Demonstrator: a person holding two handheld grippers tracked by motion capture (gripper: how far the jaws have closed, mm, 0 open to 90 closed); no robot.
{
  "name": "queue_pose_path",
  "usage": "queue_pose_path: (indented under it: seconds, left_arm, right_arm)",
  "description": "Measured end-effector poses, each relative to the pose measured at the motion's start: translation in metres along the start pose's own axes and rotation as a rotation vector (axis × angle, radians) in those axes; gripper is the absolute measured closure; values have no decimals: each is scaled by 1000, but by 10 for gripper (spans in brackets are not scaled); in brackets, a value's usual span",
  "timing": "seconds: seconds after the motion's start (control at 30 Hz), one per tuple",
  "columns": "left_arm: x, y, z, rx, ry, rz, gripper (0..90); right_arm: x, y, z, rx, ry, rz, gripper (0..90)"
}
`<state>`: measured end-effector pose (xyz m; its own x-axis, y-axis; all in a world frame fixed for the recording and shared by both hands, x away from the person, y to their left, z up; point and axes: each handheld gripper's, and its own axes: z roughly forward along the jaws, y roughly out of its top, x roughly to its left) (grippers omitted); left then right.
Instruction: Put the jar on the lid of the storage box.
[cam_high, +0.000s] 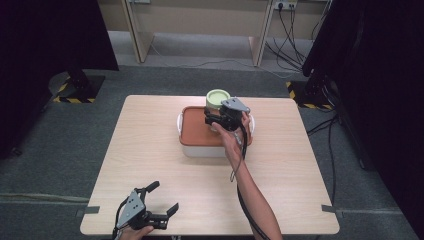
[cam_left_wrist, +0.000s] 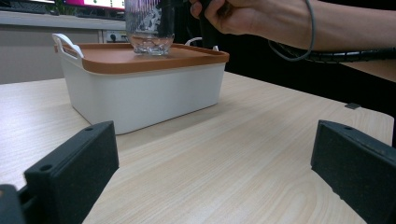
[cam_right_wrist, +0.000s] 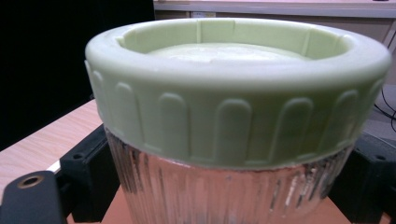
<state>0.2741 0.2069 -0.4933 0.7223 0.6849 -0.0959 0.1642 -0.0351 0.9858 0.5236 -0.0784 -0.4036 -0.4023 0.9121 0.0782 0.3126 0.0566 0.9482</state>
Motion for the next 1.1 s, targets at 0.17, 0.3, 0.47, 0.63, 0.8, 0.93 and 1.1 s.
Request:
queue_pose_path:
  seconds: [0.17,0.3,0.47,0.63,0.8,0.93,1.1]
  left_arm:
    - [0,0,0,0,0,0,2]
    - [0,0,0,-1,0,-1,2]
    - [0,0,0,-3,2,-1,2]
    - [0,0,0,-4,2,-1,2]
    - [0,0,0,-3,1,-1,2]
    - [0,0,0,-3,3,-2,2]
    - [0,0,-1,-6,4,-1,2]
  right_arm:
    - [2,-4,0,-13,-8,-20,117]
    - [3,-7,-1,-22,-7,-29,116]
    - [2,-9,-2,-31,-1,-32,115]
    - [1,-8,-2,-28,10,-27,108]
    - [-1,-6,-5,-6,28,16,38]
    - [-2,-5,-7,6,30,20,12]
    - [-3,-6,-11,3,28,25,7]
